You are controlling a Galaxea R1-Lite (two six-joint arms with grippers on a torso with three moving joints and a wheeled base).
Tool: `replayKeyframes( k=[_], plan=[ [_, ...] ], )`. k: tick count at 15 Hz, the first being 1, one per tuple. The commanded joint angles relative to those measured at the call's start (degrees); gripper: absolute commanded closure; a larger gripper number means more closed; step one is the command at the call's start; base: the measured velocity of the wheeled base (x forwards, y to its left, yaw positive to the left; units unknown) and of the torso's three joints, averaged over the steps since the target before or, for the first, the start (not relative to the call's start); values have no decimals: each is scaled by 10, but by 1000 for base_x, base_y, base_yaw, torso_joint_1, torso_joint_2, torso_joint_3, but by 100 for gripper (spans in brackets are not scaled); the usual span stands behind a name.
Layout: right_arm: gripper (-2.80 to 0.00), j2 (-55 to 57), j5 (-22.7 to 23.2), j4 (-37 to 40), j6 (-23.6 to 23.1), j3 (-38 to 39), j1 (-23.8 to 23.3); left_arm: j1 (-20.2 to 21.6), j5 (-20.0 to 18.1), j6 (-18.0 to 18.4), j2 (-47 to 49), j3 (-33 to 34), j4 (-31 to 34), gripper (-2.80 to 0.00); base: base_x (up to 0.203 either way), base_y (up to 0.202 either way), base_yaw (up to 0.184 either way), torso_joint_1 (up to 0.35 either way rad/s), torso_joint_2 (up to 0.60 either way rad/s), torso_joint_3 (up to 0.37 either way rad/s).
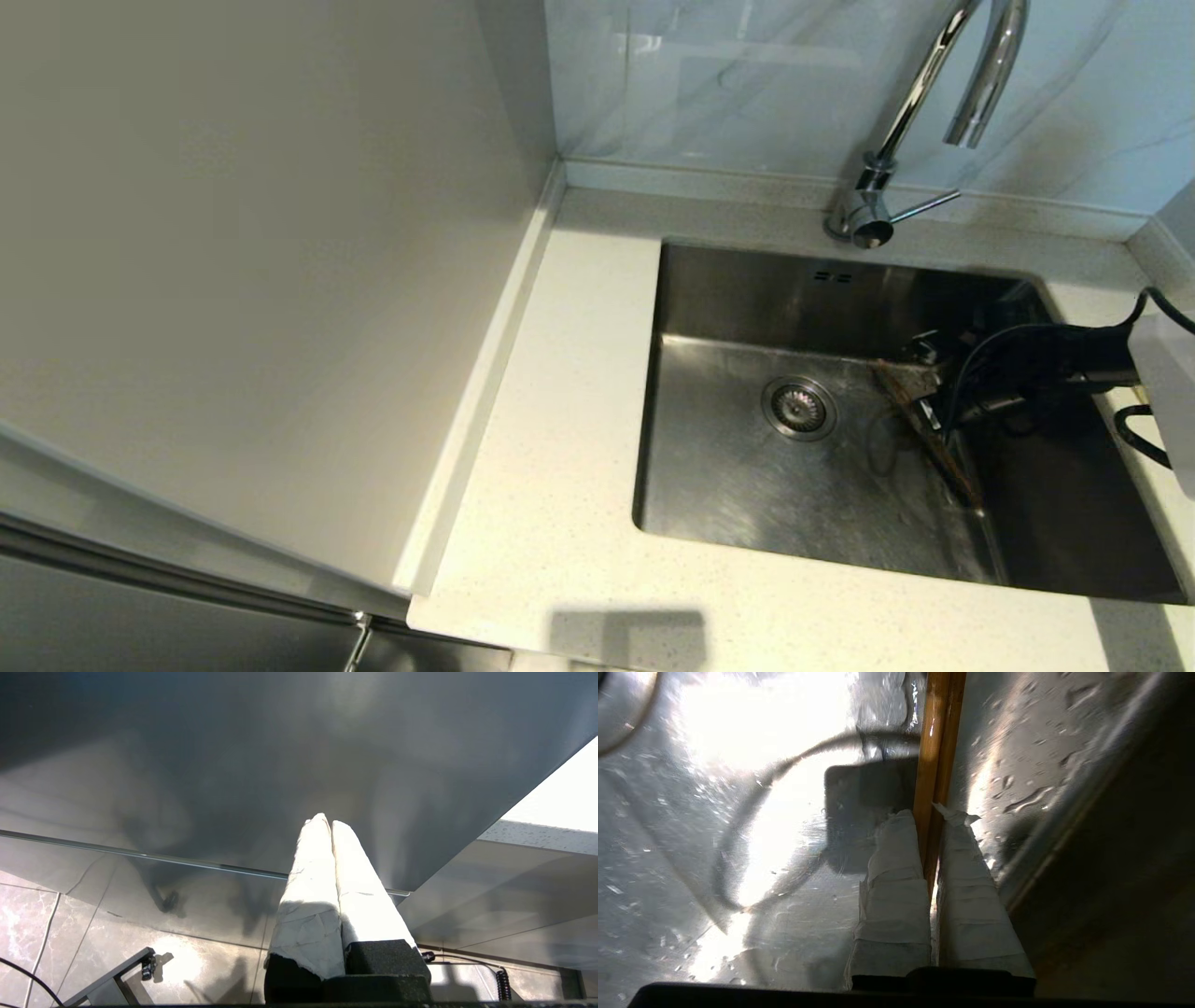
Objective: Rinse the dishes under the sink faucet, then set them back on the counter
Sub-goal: Put the chopsticks back to the table from the sink
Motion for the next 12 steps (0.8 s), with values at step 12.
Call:
replayKeyframes(
  k=[12],
  plan=[
    [0,-177,19,-2,3,109,-54,0,0,0,-2,0,0,0,0,0,0,0,0,0]
  ],
)
